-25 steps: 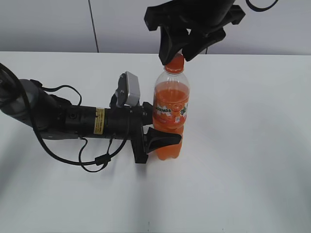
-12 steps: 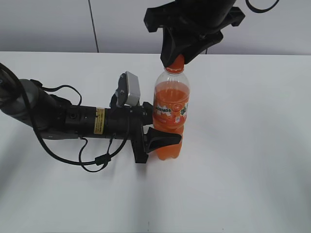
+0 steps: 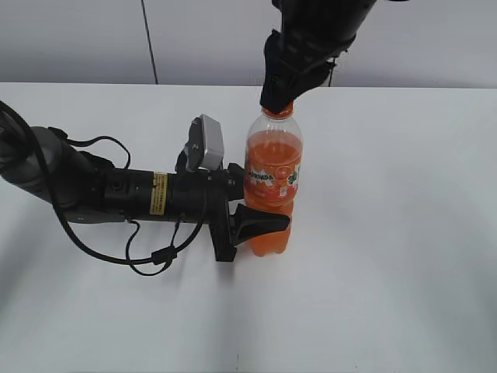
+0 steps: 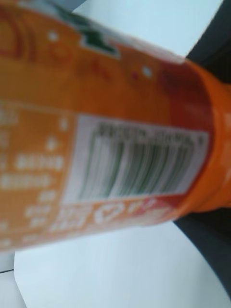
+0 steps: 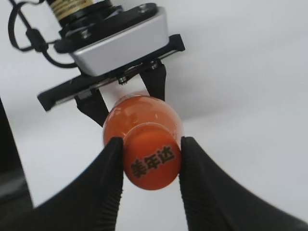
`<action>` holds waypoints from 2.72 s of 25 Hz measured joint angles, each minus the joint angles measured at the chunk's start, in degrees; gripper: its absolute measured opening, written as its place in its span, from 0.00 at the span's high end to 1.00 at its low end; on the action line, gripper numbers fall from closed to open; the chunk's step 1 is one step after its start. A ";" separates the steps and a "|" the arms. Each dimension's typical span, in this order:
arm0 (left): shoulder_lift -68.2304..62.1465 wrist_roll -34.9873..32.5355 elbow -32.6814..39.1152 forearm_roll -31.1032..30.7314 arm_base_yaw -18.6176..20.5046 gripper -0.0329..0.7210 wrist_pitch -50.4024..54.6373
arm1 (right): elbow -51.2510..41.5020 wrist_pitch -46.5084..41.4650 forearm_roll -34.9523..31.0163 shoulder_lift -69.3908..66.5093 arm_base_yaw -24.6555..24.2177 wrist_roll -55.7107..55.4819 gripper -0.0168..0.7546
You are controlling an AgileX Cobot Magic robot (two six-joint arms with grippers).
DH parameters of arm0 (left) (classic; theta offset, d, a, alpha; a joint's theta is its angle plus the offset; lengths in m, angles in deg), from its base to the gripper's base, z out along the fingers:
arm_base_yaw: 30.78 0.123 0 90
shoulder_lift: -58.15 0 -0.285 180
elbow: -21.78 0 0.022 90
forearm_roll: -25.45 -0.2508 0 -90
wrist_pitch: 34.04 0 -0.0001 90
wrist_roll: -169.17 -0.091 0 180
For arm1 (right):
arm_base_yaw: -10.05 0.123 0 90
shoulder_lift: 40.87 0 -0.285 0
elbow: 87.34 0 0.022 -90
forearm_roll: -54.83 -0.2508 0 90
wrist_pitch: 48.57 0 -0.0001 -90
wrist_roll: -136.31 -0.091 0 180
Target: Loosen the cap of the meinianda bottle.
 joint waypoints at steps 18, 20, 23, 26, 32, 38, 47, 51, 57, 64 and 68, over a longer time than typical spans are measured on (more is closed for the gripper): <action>0.00 -0.20 0.00 -0.23 0.00 0.44 0.00 | 0.00 -0.35 -0.68 0.00 0.00 43.23 0.63; 0.00 -0.20 0.00 -0.23 0.00 0.44 0.00 | 0.00 -0.35 -0.68 0.00 0.00 41.68 0.62; 0.00 -0.14 0.00 -0.23 0.00 0.44 0.00 | 0.00 -0.35 -0.68 0.00 0.00 39.57 0.56; 0.00 -0.14 -0.07 -0.23 0.00 0.44 0.00 | 0.00 -0.35 -1.30 -0.01 0.00 37.98 0.47; 0.00 -0.03 -0.07 -0.23 0.00 0.44 0.00 | 0.00 -0.42 -1.96 1.17 0.00 35.61 0.40; 0.00 -0.01 -0.07 -0.23 0.00 0.44 0.00 | -0.05 -0.47 -2.13 4.59 0.00 22.63 0.40; 0.00 0.04 -0.07 -0.23 0.00 0.44 0.00 | -0.05 -0.58 -2.42 6.56 0.00 -21.01 0.40; 0.00 0.04 -0.07 -0.23 0.00 0.44 0.00 | -0.05 -0.58 -2.53 6.56 0.00 -40.39 0.40; 0.00 0.04 -0.07 -0.23 0.00 0.44 0.00 | -0.05 -0.58 -2.46 6.56 0.00 -49.81 0.40; 0.00 0.04 -0.07 -0.23 0.00 0.44 0.00 | -0.05 -0.60 -1.77 3.87 0.00 -50.35 0.40; 0.00 0.04 -0.07 -0.23 0.00 0.44 0.00 | -0.05 -0.60 -1.24 2.33 0.00 -50.41 0.40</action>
